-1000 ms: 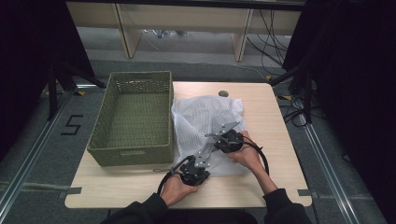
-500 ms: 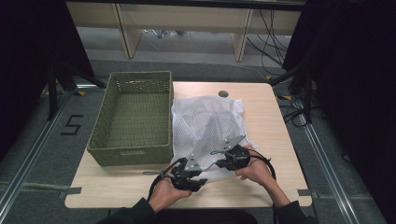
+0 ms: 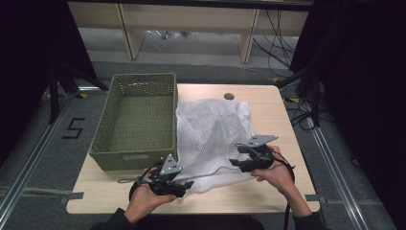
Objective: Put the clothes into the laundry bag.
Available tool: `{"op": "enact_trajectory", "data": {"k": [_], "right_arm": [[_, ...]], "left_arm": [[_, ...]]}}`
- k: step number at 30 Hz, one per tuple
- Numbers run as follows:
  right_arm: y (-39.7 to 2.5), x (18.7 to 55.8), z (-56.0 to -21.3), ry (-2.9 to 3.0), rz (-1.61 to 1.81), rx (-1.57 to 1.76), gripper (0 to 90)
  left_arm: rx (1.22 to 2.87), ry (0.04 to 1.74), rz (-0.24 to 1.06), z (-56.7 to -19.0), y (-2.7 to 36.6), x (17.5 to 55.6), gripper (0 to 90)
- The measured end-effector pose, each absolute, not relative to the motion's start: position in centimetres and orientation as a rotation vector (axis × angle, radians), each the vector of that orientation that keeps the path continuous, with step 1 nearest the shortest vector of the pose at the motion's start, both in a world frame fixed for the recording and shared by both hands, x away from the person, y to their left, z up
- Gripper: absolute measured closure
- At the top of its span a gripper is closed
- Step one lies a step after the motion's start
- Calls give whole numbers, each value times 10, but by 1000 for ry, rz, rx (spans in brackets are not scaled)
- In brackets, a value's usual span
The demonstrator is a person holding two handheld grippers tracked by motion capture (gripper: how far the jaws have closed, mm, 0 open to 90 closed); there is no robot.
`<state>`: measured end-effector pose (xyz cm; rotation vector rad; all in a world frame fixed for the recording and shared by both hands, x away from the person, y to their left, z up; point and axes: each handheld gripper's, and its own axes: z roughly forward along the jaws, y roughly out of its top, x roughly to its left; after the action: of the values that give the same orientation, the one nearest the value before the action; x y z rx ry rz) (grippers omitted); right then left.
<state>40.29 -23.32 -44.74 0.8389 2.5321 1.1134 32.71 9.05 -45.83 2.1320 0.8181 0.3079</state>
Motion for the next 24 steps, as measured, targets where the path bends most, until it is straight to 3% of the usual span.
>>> {"op": "enact_trajectory", "data": {"k": [10,15,24], "right_arm": [[-276,397,-444,2365,1110,1040,371],[-288,389,-445,2334,1118,1072,366],[-290,368,-450,2325,1146,1078,361]], "left_arm": [[2048,851,337,-461,115,323,264],[2097,789,365,-465,124,319,189],[2091,786,377,-472,138,313,175]]}}
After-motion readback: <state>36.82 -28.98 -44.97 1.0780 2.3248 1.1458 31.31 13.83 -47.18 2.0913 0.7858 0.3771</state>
